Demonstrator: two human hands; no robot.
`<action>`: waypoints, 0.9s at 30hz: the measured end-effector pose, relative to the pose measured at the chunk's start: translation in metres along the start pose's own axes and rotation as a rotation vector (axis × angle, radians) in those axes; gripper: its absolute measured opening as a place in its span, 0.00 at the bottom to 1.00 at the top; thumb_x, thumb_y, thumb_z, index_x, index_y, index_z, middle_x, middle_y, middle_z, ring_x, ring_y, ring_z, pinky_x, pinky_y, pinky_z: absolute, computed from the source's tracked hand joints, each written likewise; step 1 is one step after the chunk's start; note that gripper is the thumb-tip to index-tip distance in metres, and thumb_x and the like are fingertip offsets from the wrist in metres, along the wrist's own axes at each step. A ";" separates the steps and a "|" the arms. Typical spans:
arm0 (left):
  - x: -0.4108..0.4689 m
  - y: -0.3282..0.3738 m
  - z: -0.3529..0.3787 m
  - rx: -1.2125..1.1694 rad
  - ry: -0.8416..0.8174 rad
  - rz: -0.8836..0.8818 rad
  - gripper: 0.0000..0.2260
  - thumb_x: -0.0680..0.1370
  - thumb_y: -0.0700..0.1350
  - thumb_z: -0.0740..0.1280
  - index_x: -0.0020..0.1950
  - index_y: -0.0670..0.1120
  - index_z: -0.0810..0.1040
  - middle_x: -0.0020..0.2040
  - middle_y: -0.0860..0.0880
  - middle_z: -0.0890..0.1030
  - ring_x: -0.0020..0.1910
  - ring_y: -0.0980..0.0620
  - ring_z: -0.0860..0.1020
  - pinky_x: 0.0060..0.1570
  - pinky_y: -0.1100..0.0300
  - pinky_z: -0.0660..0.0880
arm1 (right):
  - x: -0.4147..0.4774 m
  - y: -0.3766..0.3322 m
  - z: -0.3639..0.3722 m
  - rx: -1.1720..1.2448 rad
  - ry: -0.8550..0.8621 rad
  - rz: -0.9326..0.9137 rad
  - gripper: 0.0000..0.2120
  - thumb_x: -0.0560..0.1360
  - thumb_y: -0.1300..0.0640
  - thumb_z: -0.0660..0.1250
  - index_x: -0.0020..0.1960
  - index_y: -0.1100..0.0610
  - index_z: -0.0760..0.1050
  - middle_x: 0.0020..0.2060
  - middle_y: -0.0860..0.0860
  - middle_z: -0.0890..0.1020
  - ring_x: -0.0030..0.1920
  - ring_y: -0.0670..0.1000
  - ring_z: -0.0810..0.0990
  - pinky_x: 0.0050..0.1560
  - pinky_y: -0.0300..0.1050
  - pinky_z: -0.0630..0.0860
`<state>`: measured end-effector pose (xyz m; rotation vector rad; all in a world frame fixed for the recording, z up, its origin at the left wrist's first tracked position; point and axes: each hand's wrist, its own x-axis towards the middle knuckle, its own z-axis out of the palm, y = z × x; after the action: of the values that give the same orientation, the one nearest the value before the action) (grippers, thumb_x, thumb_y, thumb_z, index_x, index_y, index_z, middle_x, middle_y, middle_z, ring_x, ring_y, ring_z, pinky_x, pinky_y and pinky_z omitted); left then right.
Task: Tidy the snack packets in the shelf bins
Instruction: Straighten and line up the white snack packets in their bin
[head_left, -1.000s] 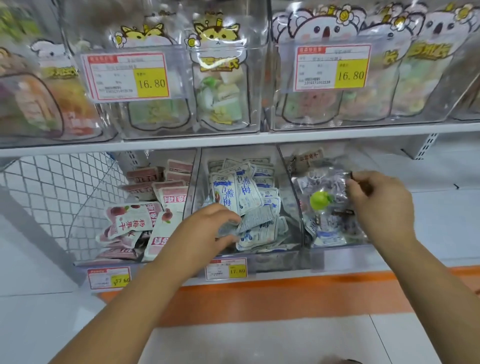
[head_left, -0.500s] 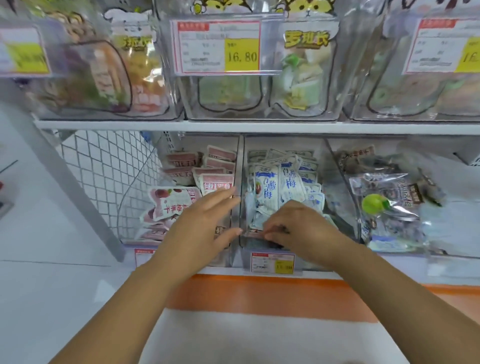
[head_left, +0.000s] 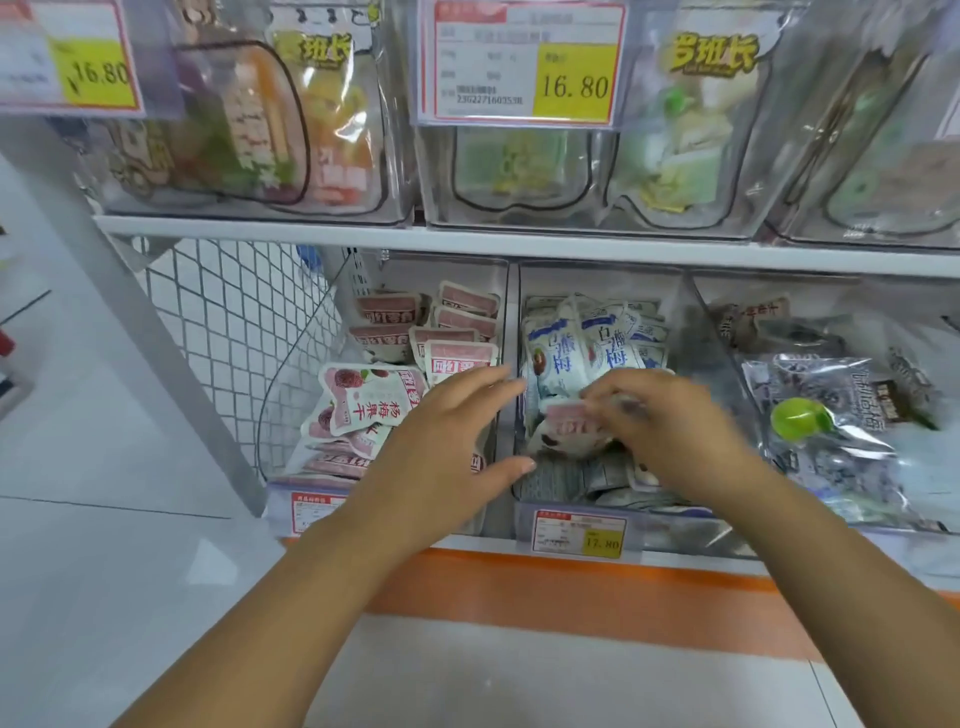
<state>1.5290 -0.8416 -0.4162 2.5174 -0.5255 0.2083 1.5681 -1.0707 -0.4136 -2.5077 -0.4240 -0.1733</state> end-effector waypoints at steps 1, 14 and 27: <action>0.002 0.003 0.000 -0.012 0.013 0.002 0.31 0.75 0.58 0.67 0.75 0.60 0.58 0.74 0.63 0.58 0.72 0.65 0.53 0.71 0.65 0.50 | -0.004 -0.005 -0.011 0.137 0.052 0.045 0.05 0.76 0.52 0.67 0.43 0.44 0.78 0.38 0.39 0.81 0.40 0.41 0.78 0.42 0.39 0.76; 0.011 0.005 -0.037 -0.406 0.302 -0.356 0.16 0.77 0.45 0.68 0.62 0.59 0.73 0.52 0.60 0.81 0.41 0.65 0.80 0.33 0.69 0.74 | -0.018 -0.011 -0.061 0.140 -0.140 0.166 0.11 0.77 0.50 0.65 0.58 0.38 0.74 0.53 0.38 0.79 0.47 0.35 0.78 0.46 0.30 0.75; 0.038 0.077 0.069 -0.074 -0.249 0.013 0.30 0.75 0.62 0.65 0.75 0.58 0.61 0.76 0.56 0.56 0.74 0.56 0.57 0.71 0.57 0.58 | -0.051 0.036 -0.055 -0.241 0.152 -0.009 0.15 0.68 0.61 0.75 0.54 0.51 0.82 0.51 0.50 0.78 0.54 0.51 0.72 0.57 0.36 0.61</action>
<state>1.5346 -0.9506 -0.4266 2.4816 -0.6348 -0.1199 1.5304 -1.1435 -0.3990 -2.7038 -0.3712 -0.4388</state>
